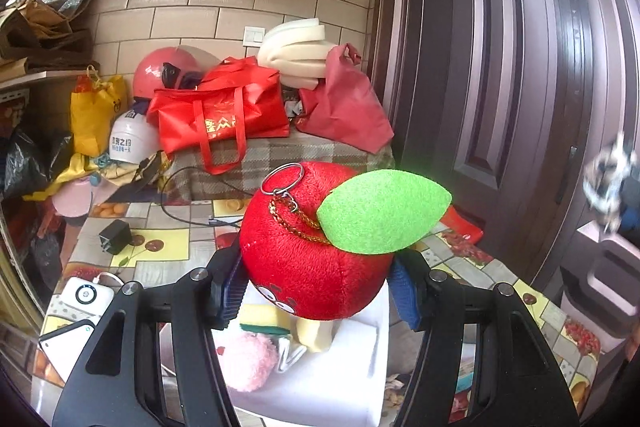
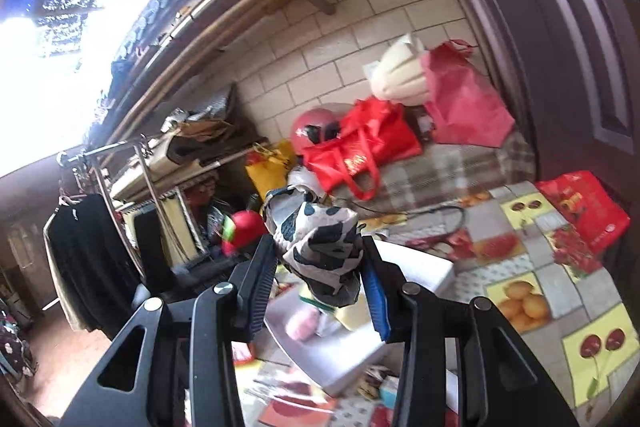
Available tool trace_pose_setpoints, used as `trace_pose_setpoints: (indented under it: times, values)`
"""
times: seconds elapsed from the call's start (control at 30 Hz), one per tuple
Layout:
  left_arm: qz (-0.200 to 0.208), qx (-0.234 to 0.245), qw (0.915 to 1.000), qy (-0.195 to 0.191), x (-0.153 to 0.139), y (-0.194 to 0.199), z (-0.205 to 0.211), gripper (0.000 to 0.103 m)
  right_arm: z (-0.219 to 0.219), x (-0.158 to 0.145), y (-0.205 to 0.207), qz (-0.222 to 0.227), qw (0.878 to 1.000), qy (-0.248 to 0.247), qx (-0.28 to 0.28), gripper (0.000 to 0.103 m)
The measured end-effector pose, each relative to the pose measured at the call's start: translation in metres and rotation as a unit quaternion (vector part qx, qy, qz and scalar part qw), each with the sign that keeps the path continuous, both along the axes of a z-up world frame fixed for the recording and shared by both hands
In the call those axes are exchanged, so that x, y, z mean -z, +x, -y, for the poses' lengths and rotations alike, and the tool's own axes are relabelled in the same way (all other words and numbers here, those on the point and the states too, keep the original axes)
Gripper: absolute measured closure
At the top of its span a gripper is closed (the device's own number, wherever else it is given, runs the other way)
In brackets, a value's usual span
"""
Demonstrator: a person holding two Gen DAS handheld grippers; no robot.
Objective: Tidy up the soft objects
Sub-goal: 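Carry apple and cloth over the white box and open both tools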
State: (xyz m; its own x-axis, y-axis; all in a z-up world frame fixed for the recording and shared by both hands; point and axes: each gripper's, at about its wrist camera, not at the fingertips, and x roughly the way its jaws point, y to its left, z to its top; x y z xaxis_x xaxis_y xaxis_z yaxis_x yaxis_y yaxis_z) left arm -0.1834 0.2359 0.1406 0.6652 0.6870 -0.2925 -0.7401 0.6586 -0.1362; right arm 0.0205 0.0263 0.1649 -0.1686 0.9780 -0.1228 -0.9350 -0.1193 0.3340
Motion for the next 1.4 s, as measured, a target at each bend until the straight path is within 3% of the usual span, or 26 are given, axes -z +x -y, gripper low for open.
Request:
trace_pose_setpoints:
  times: [0.27, 0.4, 0.57, 0.67, 0.8, 0.93, 1.07, 1.17, 1.3, 1.4]
  values:
    - [-0.021, -0.026, 0.9994, -0.003, 0.008, 0.004, -0.007, 0.042, -0.011, -0.041, -0.019, -0.009, 0.998, 0.056, -0.025, 0.062]
    - [-0.024, -0.031, 0.9992, -0.009, 0.012, 0.003, -0.011, 0.042, -0.031, -0.044, -0.030, -0.014, 0.998, 0.049, -0.034, 0.062]
    - [-0.027, -0.046, 0.9984, -0.020, 0.015, 0.001, -0.019, 0.042, -0.063, -0.018, -0.037, -0.028, 0.999, 0.003, -0.028, 0.062]
    - [-0.033, -0.064, 0.9969, -0.032, 0.022, -0.003, -0.029, 0.042, -0.086, 0.004, -0.033, -0.051, 0.998, -0.039, -0.028, 0.062]
    - [-0.019, -0.097, 0.9940, -0.046, 0.023, -0.026, -0.043, 0.042, -0.123, 0.042, -0.032, -0.049, 0.992, -0.111, -0.023, 0.062]
    - [0.006, -0.113, 0.9923, -0.052, 0.019, -0.048, -0.048, 0.042, -0.173, 0.103, -0.040, -0.063, 0.966, -0.236, -0.078, 0.062]
    - [0.005, -0.108, 0.9924, -0.058, 0.022, -0.047, -0.052, 0.042, -0.202, 0.156, -0.058, -0.070, 0.940, -0.314, -0.115, 0.062]
    - [-0.005, -0.099, 0.9929, -0.065, 0.027, -0.041, -0.055, 0.042, -0.219, 0.174, -0.064, -0.070, 0.936, -0.329, -0.105, 0.062]
    - [-0.023, -0.089, 0.9928, -0.077, 0.037, -0.032, -0.060, 0.042, -0.231, 0.169, -0.035, -0.094, 0.949, -0.298, -0.030, 0.062]
    - [-0.034, -0.081, 0.9915, -0.096, 0.051, -0.022, -0.069, 0.042, -0.215, 0.162, -0.017, -0.111, 0.953, -0.283, -0.015, 0.062]
